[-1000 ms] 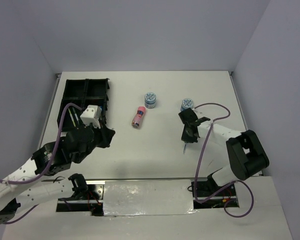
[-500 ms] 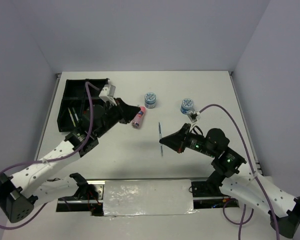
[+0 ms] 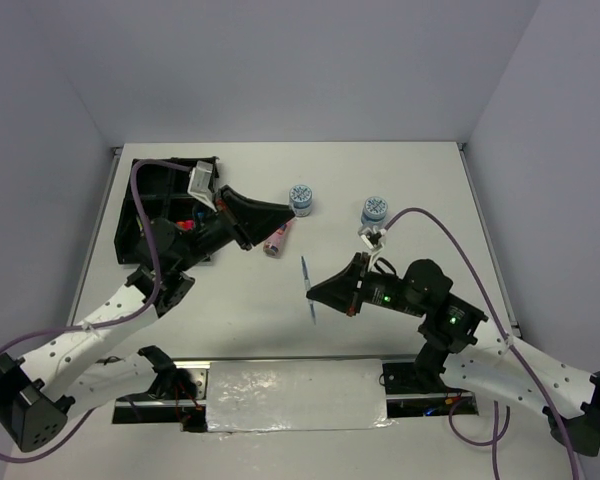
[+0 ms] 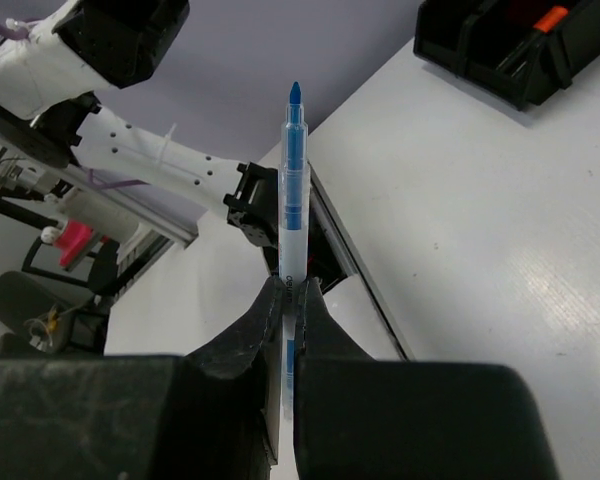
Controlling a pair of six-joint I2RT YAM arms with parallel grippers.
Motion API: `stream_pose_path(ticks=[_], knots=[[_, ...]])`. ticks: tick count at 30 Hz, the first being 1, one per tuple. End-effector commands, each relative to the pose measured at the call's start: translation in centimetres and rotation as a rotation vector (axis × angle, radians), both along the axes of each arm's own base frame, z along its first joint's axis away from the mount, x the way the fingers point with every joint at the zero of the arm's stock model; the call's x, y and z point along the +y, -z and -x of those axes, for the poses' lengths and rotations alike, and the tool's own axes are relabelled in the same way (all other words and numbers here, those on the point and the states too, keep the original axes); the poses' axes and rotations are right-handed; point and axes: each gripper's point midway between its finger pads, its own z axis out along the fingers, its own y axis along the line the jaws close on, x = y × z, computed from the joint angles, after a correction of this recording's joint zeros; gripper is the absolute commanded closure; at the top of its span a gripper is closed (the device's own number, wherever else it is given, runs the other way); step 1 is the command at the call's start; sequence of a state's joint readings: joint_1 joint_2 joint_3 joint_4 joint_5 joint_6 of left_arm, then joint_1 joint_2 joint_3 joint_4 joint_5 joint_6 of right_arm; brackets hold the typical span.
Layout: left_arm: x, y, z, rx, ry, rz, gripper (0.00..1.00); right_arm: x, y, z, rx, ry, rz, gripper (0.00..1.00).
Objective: Sort the stationery into containers
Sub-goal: Close the pen cap on the pen.
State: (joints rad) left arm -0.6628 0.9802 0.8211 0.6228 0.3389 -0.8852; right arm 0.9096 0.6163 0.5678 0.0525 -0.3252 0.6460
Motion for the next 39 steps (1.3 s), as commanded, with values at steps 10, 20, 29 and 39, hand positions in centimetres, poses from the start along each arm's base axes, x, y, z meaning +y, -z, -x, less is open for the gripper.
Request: stream_pose_path(ticks=[10,20,29,39], knots=[[-0.4,-0.2,3.1,0.014,0.052,0.044,1.00,0.6,-5.4,-1.4,-0.150,0.048,-0.082,1.00],[0.0,0.3,2.5,0.018,-0.017,0.018,1.00,0.5,-5.5,-1.3,-0.156,0.050,-0.086,1.00],[-0.4,1.3,2.2,0.035,-0.011,0.012,1.00,0.4,-6.7,-0.7,-0.167,0.034,-0.108,1.00],[-0.8,1.4,2.9,0.041,0.032,0.025,1.00,0.6,-6.1,-2.1,-0.144,0.091,-0.076,1.00]])
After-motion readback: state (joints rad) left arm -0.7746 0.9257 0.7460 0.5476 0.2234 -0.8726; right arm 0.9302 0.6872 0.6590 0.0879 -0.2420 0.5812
